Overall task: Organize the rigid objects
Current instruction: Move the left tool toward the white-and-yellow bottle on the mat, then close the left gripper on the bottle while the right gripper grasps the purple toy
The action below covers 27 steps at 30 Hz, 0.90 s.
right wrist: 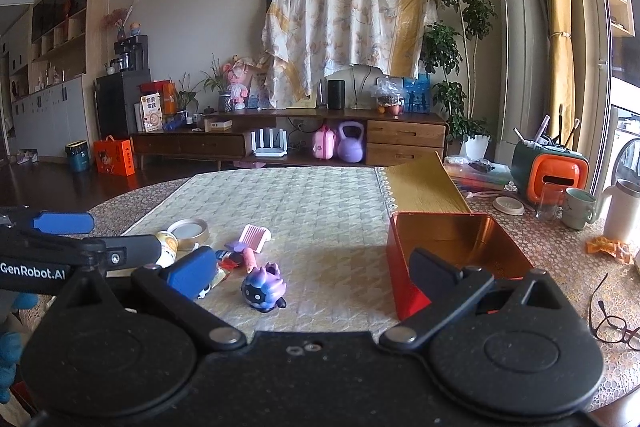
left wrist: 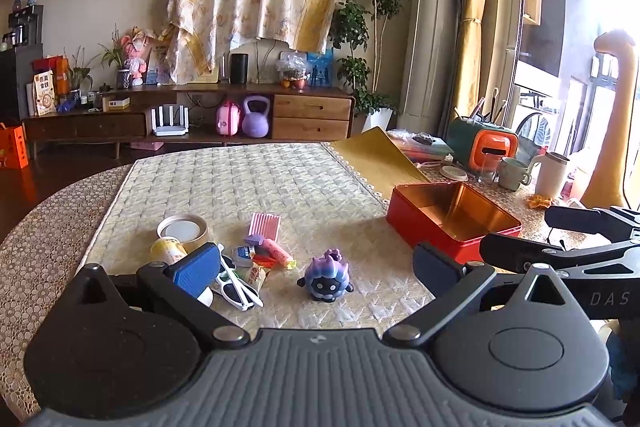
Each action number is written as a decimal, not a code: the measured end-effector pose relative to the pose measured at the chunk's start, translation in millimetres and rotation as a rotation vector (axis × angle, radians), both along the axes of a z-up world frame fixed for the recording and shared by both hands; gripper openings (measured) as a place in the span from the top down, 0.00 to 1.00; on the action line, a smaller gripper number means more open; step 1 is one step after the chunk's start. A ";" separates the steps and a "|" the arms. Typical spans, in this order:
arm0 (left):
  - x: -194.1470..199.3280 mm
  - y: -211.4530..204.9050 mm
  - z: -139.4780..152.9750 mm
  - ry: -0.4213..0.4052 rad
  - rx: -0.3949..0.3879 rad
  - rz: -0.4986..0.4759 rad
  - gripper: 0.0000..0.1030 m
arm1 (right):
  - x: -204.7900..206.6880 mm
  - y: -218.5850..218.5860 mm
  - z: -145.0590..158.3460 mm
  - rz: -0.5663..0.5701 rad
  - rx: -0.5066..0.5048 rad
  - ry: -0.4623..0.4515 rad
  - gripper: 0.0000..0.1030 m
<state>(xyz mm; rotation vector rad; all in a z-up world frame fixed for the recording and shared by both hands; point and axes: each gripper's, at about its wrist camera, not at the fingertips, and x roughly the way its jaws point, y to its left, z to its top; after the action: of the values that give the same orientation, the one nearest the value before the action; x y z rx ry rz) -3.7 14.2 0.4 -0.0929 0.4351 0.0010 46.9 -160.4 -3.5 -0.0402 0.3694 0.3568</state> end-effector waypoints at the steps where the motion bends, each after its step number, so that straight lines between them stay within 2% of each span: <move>1: 0.2 1.2 -0.8 0.001 -0.003 0.001 0.00 | 0.3 0.3 -0.1 0.003 -0.001 0.003 0.00; 7: 2.9 9.4 -3.7 0.003 -0.024 0.008 0.00 | 4.0 5.1 -1.8 0.024 -0.017 0.018 0.00; 16: 12.9 21.0 -6.6 0.003 -0.009 0.044 0.00 | 15.1 12.7 -4.9 0.058 -0.031 0.039 0.00; 20: 22.0 31.5 -10.6 0.018 -0.014 0.081 0.00 | 30.7 19.0 -8.2 0.090 -0.036 0.073 0.00; 25: 37.1 52.6 -22.5 0.066 -0.055 0.133 0.00 | 57.3 27.2 -16.0 0.137 -0.024 0.165 0.01; 27: 46.1 62.3 -27.5 0.081 -0.028 0.172 0.00 | 66.8 31.4 -18.5 0.152 -0.036 0.187 0.01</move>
<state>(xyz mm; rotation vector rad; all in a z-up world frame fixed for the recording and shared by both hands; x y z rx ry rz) 42.4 76.4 -27.1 -0.1581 0.5068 0.1686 113.7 -129.0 -22.0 -0.0705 0.5594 0.5066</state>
